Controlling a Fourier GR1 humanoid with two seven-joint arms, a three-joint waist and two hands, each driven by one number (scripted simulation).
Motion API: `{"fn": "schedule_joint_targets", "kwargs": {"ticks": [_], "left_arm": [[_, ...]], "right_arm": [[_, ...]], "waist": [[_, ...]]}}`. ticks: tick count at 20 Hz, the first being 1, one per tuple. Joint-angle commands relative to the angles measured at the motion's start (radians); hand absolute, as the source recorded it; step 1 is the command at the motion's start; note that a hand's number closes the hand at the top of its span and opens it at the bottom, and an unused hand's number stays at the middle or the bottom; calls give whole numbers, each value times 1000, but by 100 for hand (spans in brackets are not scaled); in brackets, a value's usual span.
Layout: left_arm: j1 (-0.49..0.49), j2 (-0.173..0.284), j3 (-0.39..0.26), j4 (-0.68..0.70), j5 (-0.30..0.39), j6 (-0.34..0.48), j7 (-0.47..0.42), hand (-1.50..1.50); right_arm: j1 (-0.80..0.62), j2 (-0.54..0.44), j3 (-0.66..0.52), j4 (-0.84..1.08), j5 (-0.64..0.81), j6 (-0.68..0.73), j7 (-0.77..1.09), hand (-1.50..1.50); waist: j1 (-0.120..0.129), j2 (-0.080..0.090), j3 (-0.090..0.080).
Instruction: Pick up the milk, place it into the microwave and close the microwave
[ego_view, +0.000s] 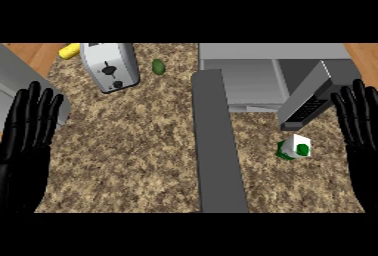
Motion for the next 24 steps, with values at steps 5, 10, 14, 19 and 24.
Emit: {"fn": "schedule_joint_targets", "kwargs": {"ticks": [5, 10, 14, 19, 24], "left_arm": [[1, -83, -102, 67, -128, 94, -124, -150], [190, -84, -222, -34, 1, 252, -58, -150], [356, -85, -244, -124, 12, 188, -127, -150], [448, -39, -196, -232, 88, 144, -107, -150], [650, -19, -210, -231, 142, 78, -295, -150]], "right_arm": [[167, -18, -181, -28, -211, 120, -163, -150], [299, -26, -180, -137, -290, 229, -175, -150], [325, -39, -247, -149, -363, 266, -158, -150], [437, 33, -248, -126, -285, 326, -276, -150], [482, 98, -194, -119, -127, 320, -348, -150]], "waist": [[-6, 15, -3], [-2, 11, -3], [7, 13, -4], [6, 13, -3], [13, 12, -4]]}}
